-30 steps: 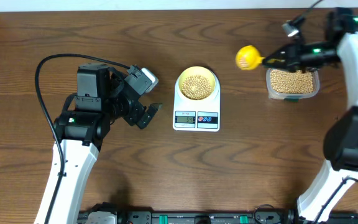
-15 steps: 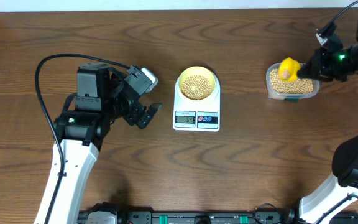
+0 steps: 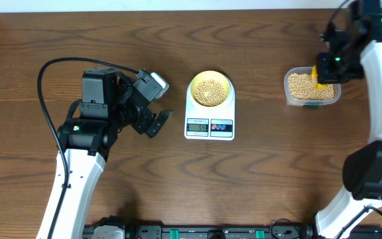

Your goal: Scoop item into bowl and weigh 50g on scale

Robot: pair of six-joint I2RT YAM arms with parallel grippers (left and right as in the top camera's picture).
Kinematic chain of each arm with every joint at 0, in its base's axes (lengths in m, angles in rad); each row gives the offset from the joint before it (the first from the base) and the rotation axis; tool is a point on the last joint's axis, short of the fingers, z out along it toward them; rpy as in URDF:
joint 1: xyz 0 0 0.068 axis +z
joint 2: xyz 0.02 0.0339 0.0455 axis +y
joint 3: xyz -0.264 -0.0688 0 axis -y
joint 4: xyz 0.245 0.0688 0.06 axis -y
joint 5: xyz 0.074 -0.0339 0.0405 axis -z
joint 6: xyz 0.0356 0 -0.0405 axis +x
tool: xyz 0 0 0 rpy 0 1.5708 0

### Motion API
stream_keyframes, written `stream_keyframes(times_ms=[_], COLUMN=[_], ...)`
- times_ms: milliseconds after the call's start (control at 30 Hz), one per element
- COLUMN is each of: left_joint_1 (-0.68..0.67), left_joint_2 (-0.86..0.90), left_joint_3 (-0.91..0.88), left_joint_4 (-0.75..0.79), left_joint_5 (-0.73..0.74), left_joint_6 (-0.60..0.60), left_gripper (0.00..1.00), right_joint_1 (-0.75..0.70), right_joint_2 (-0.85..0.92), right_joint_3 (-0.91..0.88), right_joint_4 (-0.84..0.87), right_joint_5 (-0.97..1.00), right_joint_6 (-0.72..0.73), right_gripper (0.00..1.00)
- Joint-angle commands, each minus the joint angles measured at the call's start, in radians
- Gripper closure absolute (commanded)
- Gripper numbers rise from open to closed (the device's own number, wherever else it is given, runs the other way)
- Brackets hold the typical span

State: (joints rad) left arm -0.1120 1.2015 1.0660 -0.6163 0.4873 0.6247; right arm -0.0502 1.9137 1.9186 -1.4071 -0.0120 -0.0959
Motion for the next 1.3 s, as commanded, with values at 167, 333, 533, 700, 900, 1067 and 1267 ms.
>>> stream_keyframes(times_ms=[167,333,533,700,900,1067,1267], left_joint_1=[0.005,0.005,0.005,0.005,0.005,0.005,0.005], left_joint_2=[-0.005,-0.005,-0.005,-0.005,-0.005,-0.005,-0.005], left_joint_3=[-0.011,-0.011,-0.011,-0.011,-0.011,-0.011,-0.011], left_joint_4=[0.003,0.003,0.003,0.003,0.003,0.003,0.003], left_joint_5=[-0.007,-0.007,-0.007,-0.007,-0.007,-0.007,-0.007], left_joint_6=[-0.012,-0.012,-0.012,-0.012,-0.012,-0.012,-0.012], left_gripper=[0.03,0.03,0.03,0.03,0.03,0.03,0.03], right_joint_1=[0.149,0.161,0.159,0.142,0.187,0.264,0.369], right_joint_2=[-0.011,-0.011,-0.011,-0.011,-0.011,-0.011,-0.003], right_joint_3=[-0.003,-0.003,-0.002,0.006,0.006,0.006,0.005], right_joint_4=[0.005,0.005,0.084,0.242,0.294,0.345,0.349], right_joint_5=[0.357,0.380,0.116,-0.317,-0.459,-0.479,-0.378], right_joint_6=[0.013,0.013,0.006,0.011,0.013,-0.012,-0.079], right_gripper=[0.99,0.99,0.99,0.99,0.99,0.99,0.99])
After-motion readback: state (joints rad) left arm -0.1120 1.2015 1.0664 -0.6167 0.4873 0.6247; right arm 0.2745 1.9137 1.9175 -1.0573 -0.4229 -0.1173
